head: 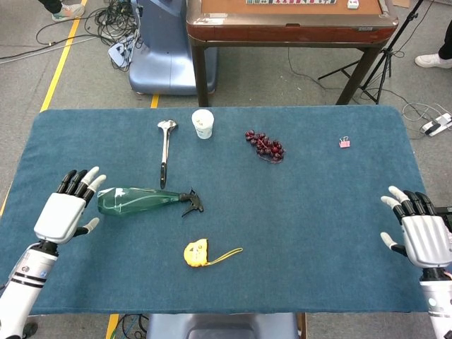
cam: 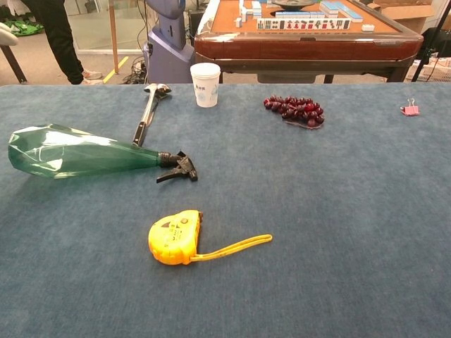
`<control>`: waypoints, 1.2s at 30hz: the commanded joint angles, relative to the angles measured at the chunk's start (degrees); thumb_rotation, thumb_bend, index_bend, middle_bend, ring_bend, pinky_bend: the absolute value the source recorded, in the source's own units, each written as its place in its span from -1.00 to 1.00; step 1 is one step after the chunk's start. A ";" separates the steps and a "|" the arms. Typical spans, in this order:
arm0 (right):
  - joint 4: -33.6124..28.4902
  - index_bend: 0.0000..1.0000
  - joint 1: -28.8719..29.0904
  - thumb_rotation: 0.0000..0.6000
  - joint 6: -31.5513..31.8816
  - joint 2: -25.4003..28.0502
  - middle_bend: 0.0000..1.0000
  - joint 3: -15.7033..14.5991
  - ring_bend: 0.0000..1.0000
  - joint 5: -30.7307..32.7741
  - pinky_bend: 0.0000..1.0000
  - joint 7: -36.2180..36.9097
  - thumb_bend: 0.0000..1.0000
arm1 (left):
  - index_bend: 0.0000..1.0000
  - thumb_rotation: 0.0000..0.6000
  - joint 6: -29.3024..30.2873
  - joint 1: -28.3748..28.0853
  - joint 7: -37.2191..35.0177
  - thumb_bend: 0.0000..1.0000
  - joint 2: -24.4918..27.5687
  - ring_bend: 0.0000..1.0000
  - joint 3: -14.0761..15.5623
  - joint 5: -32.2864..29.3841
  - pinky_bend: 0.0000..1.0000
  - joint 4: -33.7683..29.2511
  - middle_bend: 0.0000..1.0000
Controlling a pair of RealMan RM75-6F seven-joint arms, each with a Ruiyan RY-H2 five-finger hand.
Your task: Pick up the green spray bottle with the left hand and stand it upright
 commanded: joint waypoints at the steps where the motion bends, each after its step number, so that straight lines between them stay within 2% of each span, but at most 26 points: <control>1: -1.27 -0.49 1.17 1.00 -1.31 0.93 -0.67 0.46 -0.77 0.27 -0.72 -1.38 -0.66 | -0.82 1.00 -3.79 -3.40 3.07 -0.50 -0.72 -0.94 -1.53 -3.92 -1.00 -1.80 -0.93; 8: -2.03 -0.49 2.00 1.00 -2.20 1.48 -0.67 0.73 -0.77 1.26 -0.72 -1.95 -0.66 | -0.76 1.00 -9.31 -9.07 10.66 -0.50 -2.06 -0.88 -2.82 -13.45 -1.00 -3.83 -0.85; 21: -1.85 -0.49 2.49 1.00 -2.60 1.69 -0.67 0.36 -0.77 1.59 -0.72 -1.20 -0.66 | -0.72 1.00 -10.69 -18.95 23.64 -0.50 -9.21 -0.87 -2.50 -32.23 -1.00 -2.61 -0.83; 30: -1.47 -0.49 2.33 1.00 -2.20 1.50 -0.67 -0.07 -0.77 1.45 -0.72 -0.28 -0.66 | -0.73 1.00 -8.29 -23.73 28.87 -0.50 -14.03 -0.87 -0.50 -39.29 -1.00 -1.47 -0.83; 36: -1.36 -0.49 2.12 1.00 -1.87 1.47 -0.67 -0.31 -0.77 1.44 -0.72 0.20 -0.66 | -0.80 1.00 -6.17 -25.25 30.55 -0.50 -17.15 -0.89 1.47 -38.70 -1.00 0.57 -0.85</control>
